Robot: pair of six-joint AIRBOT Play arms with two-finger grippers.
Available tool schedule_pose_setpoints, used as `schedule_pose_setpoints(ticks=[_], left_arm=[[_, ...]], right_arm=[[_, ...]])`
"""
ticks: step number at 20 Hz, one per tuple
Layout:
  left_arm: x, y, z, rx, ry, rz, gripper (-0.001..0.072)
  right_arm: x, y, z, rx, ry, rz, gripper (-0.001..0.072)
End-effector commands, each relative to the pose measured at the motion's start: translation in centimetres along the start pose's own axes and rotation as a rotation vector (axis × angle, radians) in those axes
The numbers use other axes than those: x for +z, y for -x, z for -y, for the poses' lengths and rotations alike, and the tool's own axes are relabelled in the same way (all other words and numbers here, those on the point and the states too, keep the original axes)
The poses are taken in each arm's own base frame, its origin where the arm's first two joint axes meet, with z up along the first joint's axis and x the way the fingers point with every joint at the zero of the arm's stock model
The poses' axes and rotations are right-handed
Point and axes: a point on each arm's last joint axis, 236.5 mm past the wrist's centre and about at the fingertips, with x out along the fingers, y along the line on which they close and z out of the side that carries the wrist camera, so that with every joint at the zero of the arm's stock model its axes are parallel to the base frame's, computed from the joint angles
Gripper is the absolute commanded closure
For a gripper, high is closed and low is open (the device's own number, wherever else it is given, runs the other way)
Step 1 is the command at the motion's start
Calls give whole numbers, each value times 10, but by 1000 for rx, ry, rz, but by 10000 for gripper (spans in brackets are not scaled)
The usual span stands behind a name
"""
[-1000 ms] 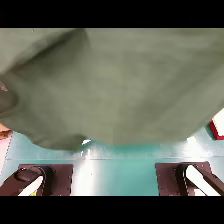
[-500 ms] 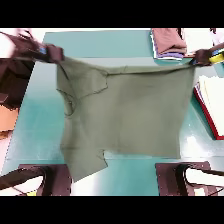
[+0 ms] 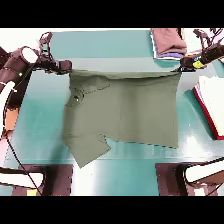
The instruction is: Fold the shirts.
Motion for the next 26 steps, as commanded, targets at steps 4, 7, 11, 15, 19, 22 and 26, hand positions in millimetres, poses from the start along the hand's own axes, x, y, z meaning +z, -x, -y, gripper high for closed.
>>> schedule_pose_setpoints(ticks=[4,7,11,15,19,22,26], left_arm=[[-71,-12,-14,-22,-59,-241,682],[-95,-24,-23,-12,-37,-290,682],[-108,-27,-25,-6,7,-319,380],[-115,-3,-19,-2,21,-361,150],[-170,44,-26,63,14,-474,149],[-229,69,-25,75,54,-514,150],[-306,90,-28,103,155,-588,149]], right_arm=[[-57,-15,1,-1,-13,-96,686],[-95,-36,1,9,-47,-163,685],[-122,-49,-1,15,-87,-191,563],[-127,-28,-7,35,-97,-194,282],[-131,18,-29,88,-119,-75,282],[-143,41,-41,94,-106,-8,282],[-153,55,-49,80,-91,45,282]])
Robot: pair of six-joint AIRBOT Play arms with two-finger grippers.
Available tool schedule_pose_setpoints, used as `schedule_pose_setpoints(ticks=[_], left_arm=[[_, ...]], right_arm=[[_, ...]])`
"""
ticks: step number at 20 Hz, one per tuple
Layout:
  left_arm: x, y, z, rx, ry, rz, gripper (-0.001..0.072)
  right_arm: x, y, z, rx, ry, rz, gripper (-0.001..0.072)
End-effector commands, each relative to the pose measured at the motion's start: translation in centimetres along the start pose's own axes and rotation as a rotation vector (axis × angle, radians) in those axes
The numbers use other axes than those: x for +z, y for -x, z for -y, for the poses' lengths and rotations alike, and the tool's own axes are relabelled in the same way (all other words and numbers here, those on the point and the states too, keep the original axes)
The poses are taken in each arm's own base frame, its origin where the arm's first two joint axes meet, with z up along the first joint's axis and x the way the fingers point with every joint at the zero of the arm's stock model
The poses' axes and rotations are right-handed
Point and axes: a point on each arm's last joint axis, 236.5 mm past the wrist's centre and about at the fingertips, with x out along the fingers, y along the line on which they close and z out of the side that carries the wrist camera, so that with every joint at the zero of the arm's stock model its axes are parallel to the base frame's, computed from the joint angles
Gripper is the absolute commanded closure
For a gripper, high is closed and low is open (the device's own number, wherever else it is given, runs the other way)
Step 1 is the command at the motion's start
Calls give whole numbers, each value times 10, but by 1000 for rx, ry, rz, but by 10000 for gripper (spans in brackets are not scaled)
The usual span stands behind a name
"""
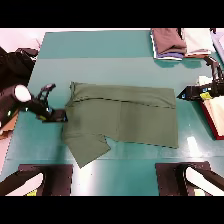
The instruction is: Fold the shirts.
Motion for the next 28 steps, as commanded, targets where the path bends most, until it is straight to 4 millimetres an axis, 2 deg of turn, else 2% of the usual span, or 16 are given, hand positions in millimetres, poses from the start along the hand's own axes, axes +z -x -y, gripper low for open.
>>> schedule_pose_setpoints(ticks=[1,3,5,7,10,13,14,16,17,19,20,21,24,26,28], left_arm=[[-64,-20,-10,12,88,-74,149],[-83,-32,-11,2,110,-114,149],[-91,-43,-2,-50,145,-126,149],[-86,-53,15,-139,189,-91,149],[-65,-55,38,-257,214,2,163],[-69,-50,44,-273,180,-21,513],[-71,-47,47,-279,164,-32,688],[-69,-37,50,-283,116,-16,684],[-65,-30,52,-283,101,4,684],[-58,-23,51,-269,79,36,683],[-57,-23,49,-263,72,42,684],[-56,-23,49,-261,57,48,683],[-53,-23,48,-258,52,64,683],[-53,-23,48,-257,51,63,683],[-53,-23,48,-256,51,63,683]], right_arm=[[-7,14,-9,0,15,53,282],[-6,18,-11,-2,22,67,282],[-6,19,-11,-2,22,68,282],[-6,19,-12,4,20,69,282],[-4,19,-22,45,12,79,282],[-11,19,-17,30,12,49,282],[-18,19,-9,6,8,19,282],[-42,15,15,-36,-45,-54,282],[-64,10,29,-52,-93,-118,282],[-119,-3,57,-75,-220,-267,279],[-147,-10,69,-82,-292,-332,239],[-172,-17,74,-65,-365,-380,160],[-218,-39,72,-8,-490,-479,160],[-232,-53,68,8,-510,-507,161],[-233,-67,58,41,-505,-508,162]])
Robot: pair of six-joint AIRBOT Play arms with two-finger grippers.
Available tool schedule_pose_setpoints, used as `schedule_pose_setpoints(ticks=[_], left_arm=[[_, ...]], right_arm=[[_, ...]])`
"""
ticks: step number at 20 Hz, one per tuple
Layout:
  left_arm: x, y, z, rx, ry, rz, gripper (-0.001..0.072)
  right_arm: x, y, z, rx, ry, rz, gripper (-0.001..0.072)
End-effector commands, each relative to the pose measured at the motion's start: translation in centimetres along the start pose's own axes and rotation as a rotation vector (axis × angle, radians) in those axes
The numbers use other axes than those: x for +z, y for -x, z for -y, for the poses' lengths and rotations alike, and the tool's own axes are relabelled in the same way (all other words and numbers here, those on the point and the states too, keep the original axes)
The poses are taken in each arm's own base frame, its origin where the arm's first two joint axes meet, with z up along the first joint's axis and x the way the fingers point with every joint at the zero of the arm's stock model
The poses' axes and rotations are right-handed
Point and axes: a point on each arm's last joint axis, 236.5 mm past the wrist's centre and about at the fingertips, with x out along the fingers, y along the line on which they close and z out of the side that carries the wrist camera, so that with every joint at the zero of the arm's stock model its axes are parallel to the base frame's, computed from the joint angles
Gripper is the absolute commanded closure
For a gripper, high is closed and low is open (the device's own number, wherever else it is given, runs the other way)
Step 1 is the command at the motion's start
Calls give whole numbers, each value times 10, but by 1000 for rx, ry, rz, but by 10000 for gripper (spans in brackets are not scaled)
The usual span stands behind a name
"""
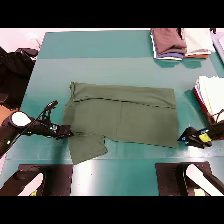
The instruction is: Fold the shirts.
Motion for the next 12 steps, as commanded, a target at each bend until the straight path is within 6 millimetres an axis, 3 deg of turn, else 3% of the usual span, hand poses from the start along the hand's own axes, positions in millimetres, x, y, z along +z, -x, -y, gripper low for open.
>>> schedule_pose_setpoints(ticks=[1,3,4,6,7,9,12], left_arm=[[1,1,0,4,-8,5,683],[-1,1,-2,12,-13,-3,683],[-2,1,-2,12,-13,-8,683],[-8,1,-2,11,-15,-33,684],[-11,3,-1,11,-19,-49,684],[-14,8,-2,29,-40,-74,685],[-15,27,4,42,-76,-19,686]], right_arm=[[-9,-29,-11,56,-14,-47,163],[-3,-37,-25,67,32,-44,190],[0,-40,-30,62,59,-41,287],[3,-43,-36,29,125,-19,392],[3,-41,-39,12,161,-5,527],[1,-33,-39,-39,228,33,684],[-7,-7,-29,-146,315,71,684]])
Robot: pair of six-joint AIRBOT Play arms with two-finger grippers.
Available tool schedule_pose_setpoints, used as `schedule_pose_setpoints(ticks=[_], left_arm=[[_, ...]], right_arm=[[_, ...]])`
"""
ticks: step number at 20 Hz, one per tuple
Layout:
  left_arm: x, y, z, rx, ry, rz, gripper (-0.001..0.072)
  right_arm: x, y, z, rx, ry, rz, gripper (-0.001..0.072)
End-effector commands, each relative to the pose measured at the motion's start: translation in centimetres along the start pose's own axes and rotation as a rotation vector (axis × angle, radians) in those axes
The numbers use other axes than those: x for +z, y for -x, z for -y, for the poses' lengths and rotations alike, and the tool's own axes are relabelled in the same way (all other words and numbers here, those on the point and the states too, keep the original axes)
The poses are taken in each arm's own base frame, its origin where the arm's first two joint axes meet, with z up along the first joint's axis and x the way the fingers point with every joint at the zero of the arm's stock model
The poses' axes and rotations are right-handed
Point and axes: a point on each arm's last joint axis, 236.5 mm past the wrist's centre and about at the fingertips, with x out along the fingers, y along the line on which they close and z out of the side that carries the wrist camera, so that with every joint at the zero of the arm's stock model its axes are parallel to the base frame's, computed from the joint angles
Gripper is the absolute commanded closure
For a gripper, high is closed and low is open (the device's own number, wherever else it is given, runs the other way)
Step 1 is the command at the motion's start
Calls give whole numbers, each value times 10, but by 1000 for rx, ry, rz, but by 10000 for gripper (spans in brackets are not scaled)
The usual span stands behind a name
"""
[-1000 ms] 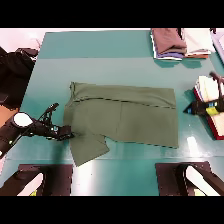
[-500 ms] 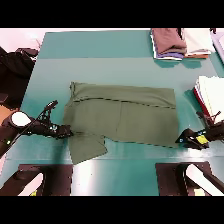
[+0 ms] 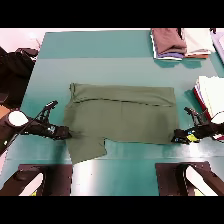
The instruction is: Fold the shirts.
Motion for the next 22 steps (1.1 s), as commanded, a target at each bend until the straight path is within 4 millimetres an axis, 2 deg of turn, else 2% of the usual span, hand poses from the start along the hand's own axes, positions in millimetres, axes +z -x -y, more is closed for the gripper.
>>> schedule_pose_setpoints(ticks=[1,6,8,11,14,17,22], left_arm=[[-11,20,6,19,-25,25,686],[-64,46,23,-1,-39,-56,685],[-60,52,26,-2,-50,-35,686],[-11,57,29,2,-78,124,686],[44,54,24,25,-104,215,685],[98,41,13,49,-100,245,684],[161,15,-6,79,-67,268,683]], right_arm=[[-13,28,10,-132,103,17,685],[-26,72,20,-245,108,112,685],[-21,82,17,-253,108,168,685],[5,93,17,-256,110,212,686],[41,102,18,-244,103,216,685],[87,106,11,-208,119,221,685],[154,96,-17,-205,203,205,685]])
